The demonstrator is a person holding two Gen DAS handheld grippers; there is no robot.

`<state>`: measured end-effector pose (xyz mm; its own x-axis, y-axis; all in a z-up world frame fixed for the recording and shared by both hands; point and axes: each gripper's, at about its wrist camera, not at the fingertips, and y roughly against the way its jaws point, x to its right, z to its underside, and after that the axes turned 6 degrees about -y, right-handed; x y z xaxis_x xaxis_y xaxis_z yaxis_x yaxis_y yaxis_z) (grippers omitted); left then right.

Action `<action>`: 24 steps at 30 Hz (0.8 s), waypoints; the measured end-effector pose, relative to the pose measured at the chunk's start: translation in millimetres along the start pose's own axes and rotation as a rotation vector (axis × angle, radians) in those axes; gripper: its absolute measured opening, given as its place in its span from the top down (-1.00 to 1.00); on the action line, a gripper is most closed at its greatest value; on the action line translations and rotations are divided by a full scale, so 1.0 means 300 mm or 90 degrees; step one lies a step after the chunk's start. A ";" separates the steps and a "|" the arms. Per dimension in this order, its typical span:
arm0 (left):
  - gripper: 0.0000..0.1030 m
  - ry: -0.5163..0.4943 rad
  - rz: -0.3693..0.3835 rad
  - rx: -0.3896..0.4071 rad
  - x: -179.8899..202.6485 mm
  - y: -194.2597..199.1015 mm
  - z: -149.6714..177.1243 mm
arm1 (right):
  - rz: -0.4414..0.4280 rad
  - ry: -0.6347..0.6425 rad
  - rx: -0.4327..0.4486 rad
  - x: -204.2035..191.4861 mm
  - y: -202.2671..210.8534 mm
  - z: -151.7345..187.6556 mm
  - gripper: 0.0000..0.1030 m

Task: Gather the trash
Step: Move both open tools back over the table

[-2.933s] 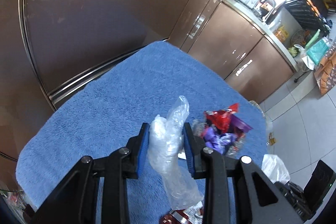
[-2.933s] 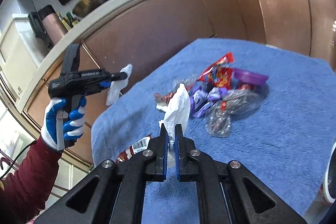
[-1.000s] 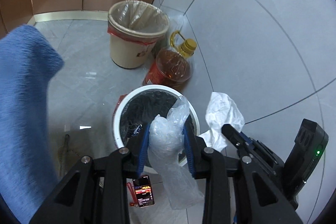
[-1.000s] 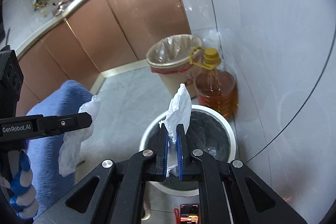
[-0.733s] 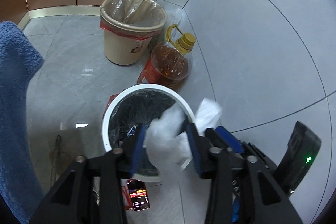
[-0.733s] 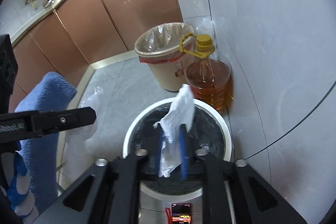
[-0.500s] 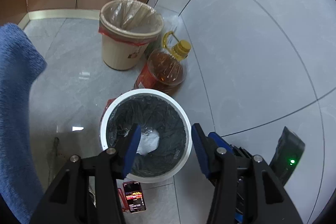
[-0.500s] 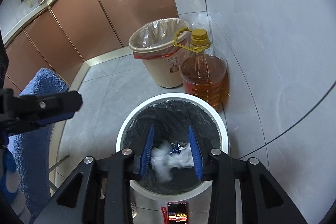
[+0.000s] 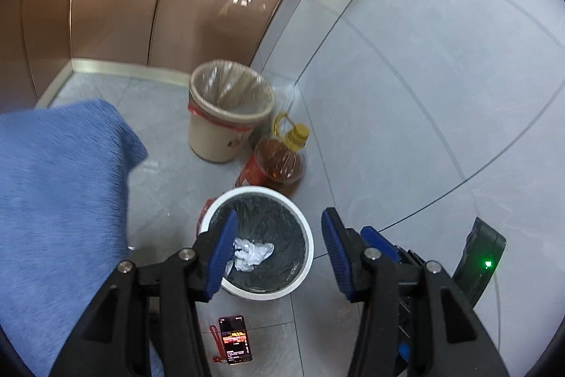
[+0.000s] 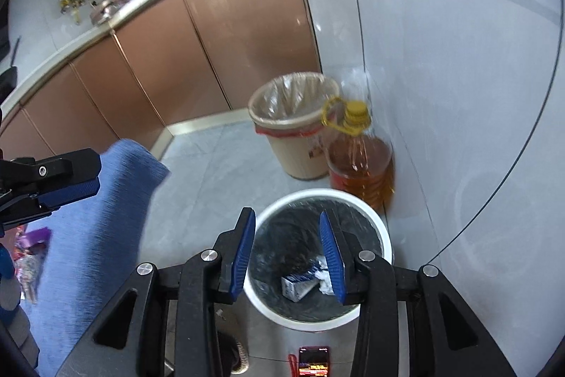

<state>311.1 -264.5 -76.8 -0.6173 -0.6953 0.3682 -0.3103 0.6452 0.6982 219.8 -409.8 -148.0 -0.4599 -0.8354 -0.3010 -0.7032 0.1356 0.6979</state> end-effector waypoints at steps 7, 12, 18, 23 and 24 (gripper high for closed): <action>-0.04 -0.013 -0.006 0.064 0.024 0.252 0.005 | -0.033 0.035 0.057 -0.127 0.221 -0.025 0.20; -0.05 -0.013 -0.004 0.107 0.027 0.418 0.028 | -0.053 0.058 0.095 -0.226 0.377 -0.035 0.17; -0.05 -0.027 -0.017 0.151 0.022 0.605 0.068 | -0.074 0.098 0.130 -0.340 0.536 -0.034 0.15; -0.05 -0.024 -0.035 0.183 -0.017 0.754 0.119 | -0.095 0.125 0.155 -0.418 0.639 -0.024 0.14; -0.05 -0.022 -0.037 0.188 -0.024 0.770 0.124 | -0.098 0.129 0.159 -0.430 0.655 -0.020 0.14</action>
<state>217.0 -98.7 59.1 -0.6153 -0.7258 0.3077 -0.5393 0.6722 0.5072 144.2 -278.6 32.0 -0.2386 -0.9417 -0.2373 -0.8783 0.1051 0.4664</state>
